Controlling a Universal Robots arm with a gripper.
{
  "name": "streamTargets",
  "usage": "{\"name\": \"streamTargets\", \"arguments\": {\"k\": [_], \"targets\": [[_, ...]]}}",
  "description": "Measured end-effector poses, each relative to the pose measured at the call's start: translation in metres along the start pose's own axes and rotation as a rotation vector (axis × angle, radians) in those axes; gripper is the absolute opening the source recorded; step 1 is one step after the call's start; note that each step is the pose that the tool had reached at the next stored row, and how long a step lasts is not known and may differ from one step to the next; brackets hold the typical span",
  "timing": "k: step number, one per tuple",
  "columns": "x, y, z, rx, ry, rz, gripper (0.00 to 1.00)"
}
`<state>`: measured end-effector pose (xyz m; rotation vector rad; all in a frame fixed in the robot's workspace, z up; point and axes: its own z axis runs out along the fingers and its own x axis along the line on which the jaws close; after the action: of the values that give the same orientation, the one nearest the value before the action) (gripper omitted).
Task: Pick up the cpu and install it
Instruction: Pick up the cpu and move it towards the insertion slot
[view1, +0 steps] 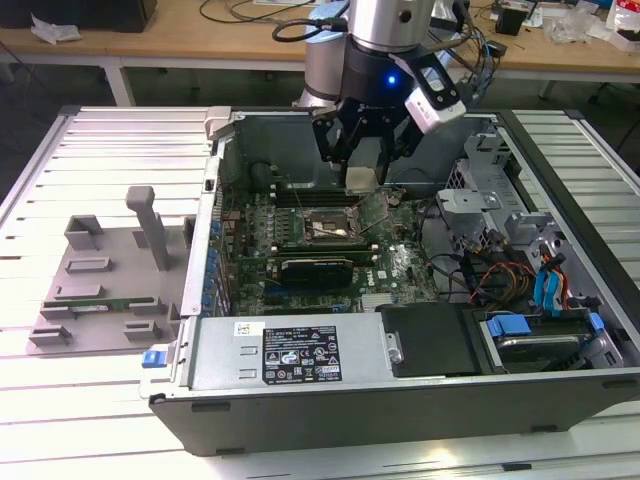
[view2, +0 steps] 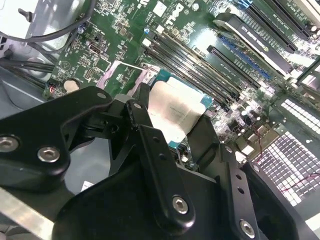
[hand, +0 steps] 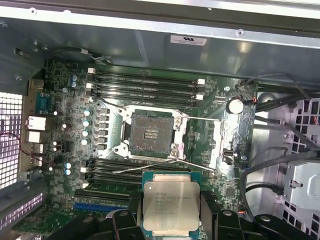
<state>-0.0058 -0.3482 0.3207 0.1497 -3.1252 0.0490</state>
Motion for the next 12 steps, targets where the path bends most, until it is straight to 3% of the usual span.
{"name": "streamTargets", "arguments": {"k": [12], "targets": [[-0.0003,0.0009,0.0162,0.0001,0.0001,0.000,0.55]]}}
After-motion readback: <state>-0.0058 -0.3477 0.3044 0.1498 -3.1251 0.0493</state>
